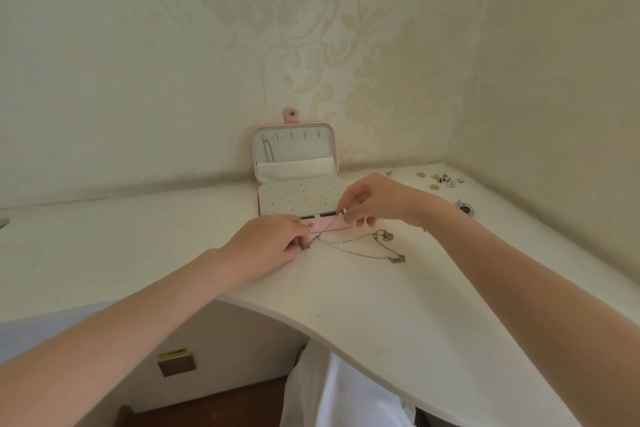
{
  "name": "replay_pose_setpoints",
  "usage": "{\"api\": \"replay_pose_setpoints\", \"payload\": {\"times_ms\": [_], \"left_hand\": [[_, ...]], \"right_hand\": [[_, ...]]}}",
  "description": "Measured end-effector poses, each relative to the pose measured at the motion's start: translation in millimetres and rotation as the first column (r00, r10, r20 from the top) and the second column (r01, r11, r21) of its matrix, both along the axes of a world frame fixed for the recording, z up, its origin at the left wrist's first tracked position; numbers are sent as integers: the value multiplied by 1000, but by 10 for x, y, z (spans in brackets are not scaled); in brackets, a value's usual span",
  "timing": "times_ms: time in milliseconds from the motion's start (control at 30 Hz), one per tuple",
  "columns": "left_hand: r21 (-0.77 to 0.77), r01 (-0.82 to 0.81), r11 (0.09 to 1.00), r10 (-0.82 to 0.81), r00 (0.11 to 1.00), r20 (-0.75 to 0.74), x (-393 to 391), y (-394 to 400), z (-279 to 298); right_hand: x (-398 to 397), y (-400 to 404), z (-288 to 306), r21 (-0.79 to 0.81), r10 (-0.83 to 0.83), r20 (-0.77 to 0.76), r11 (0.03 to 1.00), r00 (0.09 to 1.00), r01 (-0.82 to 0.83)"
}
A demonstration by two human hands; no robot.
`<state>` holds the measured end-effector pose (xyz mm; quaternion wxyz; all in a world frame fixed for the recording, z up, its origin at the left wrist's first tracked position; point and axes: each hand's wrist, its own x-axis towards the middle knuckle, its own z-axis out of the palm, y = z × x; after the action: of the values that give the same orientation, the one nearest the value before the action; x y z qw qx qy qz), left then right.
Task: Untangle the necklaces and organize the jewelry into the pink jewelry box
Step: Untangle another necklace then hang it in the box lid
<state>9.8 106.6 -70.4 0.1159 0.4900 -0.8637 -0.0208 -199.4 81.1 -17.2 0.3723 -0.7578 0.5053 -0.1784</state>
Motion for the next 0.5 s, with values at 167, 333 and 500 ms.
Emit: {"api": "replay_pose_setpoints", "payload": {"times_ms": [167,333,500], "left_hand": [[301,9,954,151,849,-506,-129,3,98],[554,200,808,402,499,-768,-277,26,275],[542,359,760,513,180,-839,-387,15,408]], "right_hand": [[-38,25,149,87,-3,178,996,984,-13],[-73,30,320,101,-43,378,995,925,5],[-104,32,409,135,-95,548,991,831,25]]}}
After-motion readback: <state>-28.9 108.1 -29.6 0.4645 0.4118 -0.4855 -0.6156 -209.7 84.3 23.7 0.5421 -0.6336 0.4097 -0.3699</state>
